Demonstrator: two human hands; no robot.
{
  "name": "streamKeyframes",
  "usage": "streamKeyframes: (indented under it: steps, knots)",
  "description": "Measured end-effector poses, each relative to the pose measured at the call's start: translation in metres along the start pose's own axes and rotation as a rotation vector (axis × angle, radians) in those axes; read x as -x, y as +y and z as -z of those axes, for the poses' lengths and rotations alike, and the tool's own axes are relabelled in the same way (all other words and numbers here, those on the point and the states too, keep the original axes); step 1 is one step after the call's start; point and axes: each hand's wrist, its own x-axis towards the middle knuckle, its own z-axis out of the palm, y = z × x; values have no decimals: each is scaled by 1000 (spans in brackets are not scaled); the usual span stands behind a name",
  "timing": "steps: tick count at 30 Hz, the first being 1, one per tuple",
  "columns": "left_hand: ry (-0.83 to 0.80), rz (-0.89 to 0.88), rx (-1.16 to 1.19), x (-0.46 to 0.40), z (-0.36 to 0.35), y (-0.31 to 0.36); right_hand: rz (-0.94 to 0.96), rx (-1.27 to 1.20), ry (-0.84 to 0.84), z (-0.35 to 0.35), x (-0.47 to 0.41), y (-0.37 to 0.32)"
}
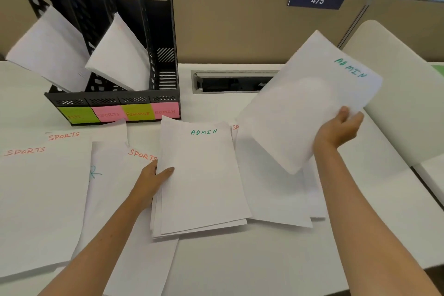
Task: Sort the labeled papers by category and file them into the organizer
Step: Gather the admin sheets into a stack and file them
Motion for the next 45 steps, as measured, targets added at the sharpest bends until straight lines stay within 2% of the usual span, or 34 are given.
streamKeyframes:
  steps: [3, 6, 9, 12, 15, 20, 24, 26, 28, 30, 32, 35, 41, 45]
  knots:
    - [-13, 22, 9, 1, 1, 1, -82, 72, -205, -13, 3, 3]
    - [-32, 62, 38, 1, 2, 4, -70, 244, -547, -19, 32, 20]
    - [-47, 84, 81, 1, 3, 4, -132, 317, -858, -18, 79, 36]
    - [9, 118, 176, 2, 1, 8, -164, 385, -1064, -18, 128, 46]
    - [-7, 113, 257, 0, 0, 9, -175, 422, -1180, -21, 163, 50]
    - [-13, 45, 15, 1, -1, 5, -232, 388, -1169, -29, 186, 47]
    - [-28, 70, 112, 4, 4, 9, -155, 310, -1014, -26, 179, 40]
    - [-47, 69, 240, 8, 13, 18, -129, 279, -1005, -26, 170, 35]
    - [-35, 43, 351, 11, 24, 31, -262, 222, -1120, -26, 163, 25]
    - [-60, 47, 444, 11, 34, 44, -511, 96, -1303, -28, 162, 11]
    - [-106, 87, 477, 12, 36, 55, -610, -10, -1449, -29, 172, -4]
    - [-47, 56, 324, 13, 33, 70, -574, -26, -1497, -33, 192, -19]
    - [-49, -241, 269, 21, 43, 114, -261, -127, -1313, -38, 200, -55]
    - [32, -481, 235, 30, 55, 141, -75, -170, -1162, -46, 208, -84]
